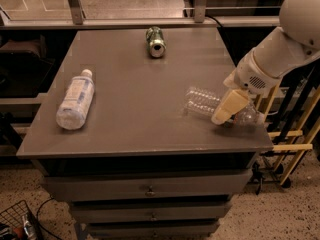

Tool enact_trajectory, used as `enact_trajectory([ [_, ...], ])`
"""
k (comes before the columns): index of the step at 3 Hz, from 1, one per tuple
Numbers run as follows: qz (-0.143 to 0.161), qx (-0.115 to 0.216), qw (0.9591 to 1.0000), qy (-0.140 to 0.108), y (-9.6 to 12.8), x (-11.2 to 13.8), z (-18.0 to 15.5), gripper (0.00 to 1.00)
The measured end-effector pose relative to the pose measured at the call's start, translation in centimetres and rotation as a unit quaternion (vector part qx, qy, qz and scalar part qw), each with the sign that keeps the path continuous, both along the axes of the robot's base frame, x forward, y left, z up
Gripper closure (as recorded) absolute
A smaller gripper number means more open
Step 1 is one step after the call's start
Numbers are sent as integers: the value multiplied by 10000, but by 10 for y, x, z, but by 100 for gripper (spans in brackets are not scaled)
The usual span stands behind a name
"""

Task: Move water bottle near green can

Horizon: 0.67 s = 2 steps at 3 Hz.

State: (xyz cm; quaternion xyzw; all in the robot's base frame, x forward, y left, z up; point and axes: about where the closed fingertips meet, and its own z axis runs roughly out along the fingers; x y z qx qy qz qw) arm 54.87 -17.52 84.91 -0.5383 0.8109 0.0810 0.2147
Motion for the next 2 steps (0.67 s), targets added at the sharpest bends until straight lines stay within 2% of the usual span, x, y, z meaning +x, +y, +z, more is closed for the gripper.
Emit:
enact_trajectory([
  [1, -159, 4, 9996, 226, -3, -8, -17, 45],
  [2, -224, 44, 9997, 97, -1, -14, -6, 68],
])
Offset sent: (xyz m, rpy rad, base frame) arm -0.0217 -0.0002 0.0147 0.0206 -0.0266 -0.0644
